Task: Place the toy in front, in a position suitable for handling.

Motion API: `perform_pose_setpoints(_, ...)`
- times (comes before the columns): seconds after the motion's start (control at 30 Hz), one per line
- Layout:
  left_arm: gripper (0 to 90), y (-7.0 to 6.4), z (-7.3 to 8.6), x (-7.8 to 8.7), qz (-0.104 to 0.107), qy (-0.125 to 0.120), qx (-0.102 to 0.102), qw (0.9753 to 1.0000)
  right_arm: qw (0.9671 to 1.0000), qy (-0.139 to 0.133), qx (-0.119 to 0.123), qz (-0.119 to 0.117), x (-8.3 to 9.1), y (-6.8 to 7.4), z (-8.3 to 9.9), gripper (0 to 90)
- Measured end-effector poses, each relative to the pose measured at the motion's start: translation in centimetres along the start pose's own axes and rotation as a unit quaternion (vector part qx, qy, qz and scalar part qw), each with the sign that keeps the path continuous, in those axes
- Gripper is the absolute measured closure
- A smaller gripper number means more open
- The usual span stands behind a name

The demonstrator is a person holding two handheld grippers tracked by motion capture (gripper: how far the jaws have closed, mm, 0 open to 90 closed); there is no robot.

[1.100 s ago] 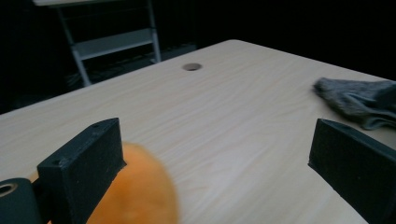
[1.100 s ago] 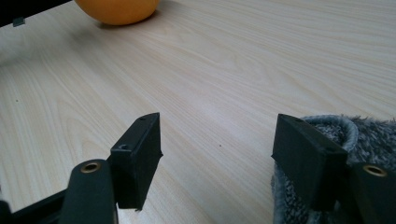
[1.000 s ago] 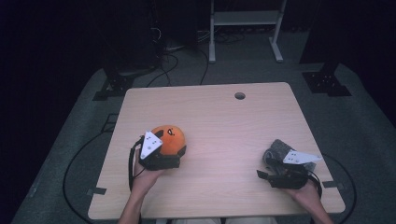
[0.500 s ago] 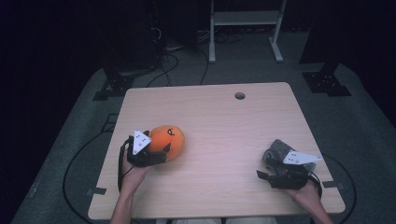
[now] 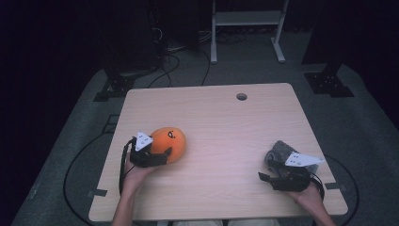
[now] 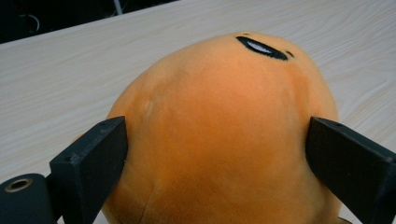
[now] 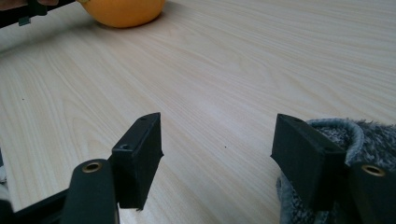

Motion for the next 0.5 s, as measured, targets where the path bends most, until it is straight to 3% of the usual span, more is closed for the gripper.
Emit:
perform_pose_setpoints(0.07, 10.6, -0.24, 0.01, 0.03, -0.001, 0.008, -0.009, 0.9999, 1.0, -0.002, 0.0, 0.0, 0.07, 0.04, -0.03, 32.0)
perform_pose_setpoints(0.17, 29.6, -0.54, 0.06, 0.23, -0.005, 0.009, -0.022, 0.9997, 1.0, -0.004, -0.001, 0.001, 0.08, 0.03, -0.02, 32.2)
perform_pose_setpoints(0.27, 41.8, -0.51, 0.01, 0.4, -0.006, 0.001, -0.02, 0.9998, 1.0, -0.003, 0.001, 0.003, 0.11, 0.05, -0.05, 32.8)
perform_pose_setpoints(0.5, 50.2, -0.51, -0.22, 0.97, 0.0, -0.025, -0.005, 0.9997, 1.0, -0.008, -0.004, 0.001, 0.36, -0.13, -0.13, 34.6)
Point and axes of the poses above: each handheld gripper's, and its own axes: x roughly backward along the jaws, z roughly out of its underside, y roughly to its left, the point moved 1 cm from there along -x, roughly forward along the jaws, and after that the axes turned 2 degrees about -z, right-handed, at the moved point
